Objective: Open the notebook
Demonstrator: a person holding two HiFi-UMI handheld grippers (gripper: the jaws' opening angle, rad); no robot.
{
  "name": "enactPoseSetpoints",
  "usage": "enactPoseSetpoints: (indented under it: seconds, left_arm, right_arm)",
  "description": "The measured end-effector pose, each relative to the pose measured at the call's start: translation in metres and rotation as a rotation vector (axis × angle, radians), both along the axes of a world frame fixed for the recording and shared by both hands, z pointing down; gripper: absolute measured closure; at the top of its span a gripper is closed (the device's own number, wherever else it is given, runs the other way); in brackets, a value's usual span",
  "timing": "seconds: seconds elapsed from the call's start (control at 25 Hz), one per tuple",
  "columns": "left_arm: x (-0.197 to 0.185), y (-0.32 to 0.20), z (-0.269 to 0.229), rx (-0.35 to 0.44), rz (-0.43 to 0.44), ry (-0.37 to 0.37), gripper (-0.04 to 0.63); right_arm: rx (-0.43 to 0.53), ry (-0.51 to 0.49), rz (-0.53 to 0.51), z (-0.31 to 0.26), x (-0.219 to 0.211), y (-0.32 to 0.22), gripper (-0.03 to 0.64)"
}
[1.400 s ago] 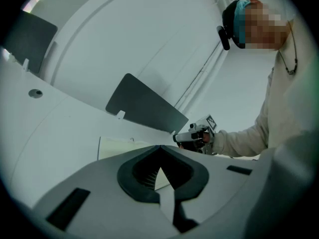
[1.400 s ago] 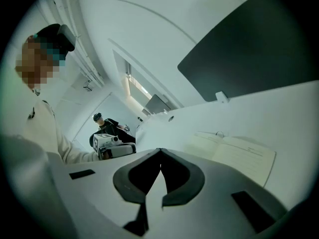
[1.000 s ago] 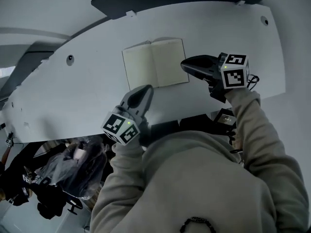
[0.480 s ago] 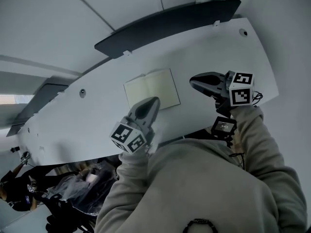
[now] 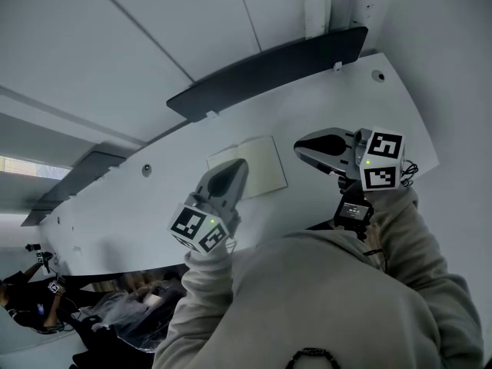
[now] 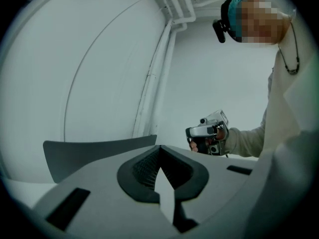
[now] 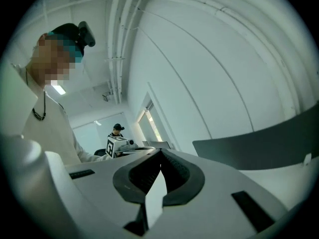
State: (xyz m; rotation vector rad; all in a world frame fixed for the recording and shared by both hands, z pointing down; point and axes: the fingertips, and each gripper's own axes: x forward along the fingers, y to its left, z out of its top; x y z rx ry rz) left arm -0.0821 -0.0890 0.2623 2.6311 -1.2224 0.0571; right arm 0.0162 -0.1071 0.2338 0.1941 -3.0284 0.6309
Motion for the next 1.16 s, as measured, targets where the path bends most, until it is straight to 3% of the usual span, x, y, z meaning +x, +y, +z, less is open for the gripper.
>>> enactPoseSetpoints:
  seconds: [0.24,1.16]
  left_arm:
    - [0.001,0.007,-0.039,0.058,-0.032,-0.014,0.6]
    - [0.008,0.001,-0.036,0.078,-0.068,-0.014,0.6]
  right_arm:
    - [0.203,0.03,0.056,-0.045,0.0,0.011,0.595]
    - [0.199,0.017,0.025,-0.051,0.002,0.009,0.595]
